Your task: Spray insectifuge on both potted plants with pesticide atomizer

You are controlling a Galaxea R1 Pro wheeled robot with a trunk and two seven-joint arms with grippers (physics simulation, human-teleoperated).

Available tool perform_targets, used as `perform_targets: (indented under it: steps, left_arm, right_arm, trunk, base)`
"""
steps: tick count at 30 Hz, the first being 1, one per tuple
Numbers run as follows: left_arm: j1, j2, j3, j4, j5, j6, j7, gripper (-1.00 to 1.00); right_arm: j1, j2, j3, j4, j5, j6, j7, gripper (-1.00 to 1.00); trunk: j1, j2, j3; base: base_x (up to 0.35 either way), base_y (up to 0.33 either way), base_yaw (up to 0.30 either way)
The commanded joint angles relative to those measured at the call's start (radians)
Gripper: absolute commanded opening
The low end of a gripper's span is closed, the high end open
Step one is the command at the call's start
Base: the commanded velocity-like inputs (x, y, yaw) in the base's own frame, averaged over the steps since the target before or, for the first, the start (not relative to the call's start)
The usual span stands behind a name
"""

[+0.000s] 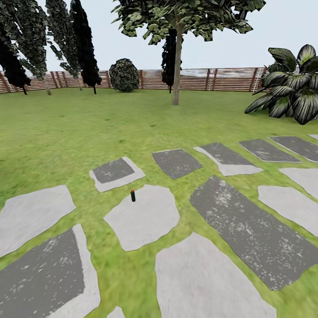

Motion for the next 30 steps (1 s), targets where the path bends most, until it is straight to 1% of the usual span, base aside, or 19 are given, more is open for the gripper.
perform_targets:
  steps: [1,24,30]
  left_arm:
    - [0.000,0.000,0.000,0.001,0.000,-0.003,0.000,1.00]
    - [0.000,0.000,0.000,0.001,0.000,-0.003,0.000,1.00]
    - [0.000,0.000,0.000,0.000,0.000,-0.003,0.000,1.00]
  right_arm:
    - [-0.001,0.000,0.000,0.001,0.000,-0.003,0.000,1.00]
    - [-0.001,0.000,0.002,0.001,0.001,-0.003,0.000,1.00]
    - [-0.001,0.001,0.002,0.001,0.002,-0.003,0.000,1.00]
  trunk:
    - [0.000,0.000,-0.001]
    - [0.000,0.000,-0.001]
    - [0.000,0.000,-0.001]
  base:
    - [0.280,-0.166,0.000]
    - [0.280,-0.166,0.001]
    - [0.280,-0.166,0.075]
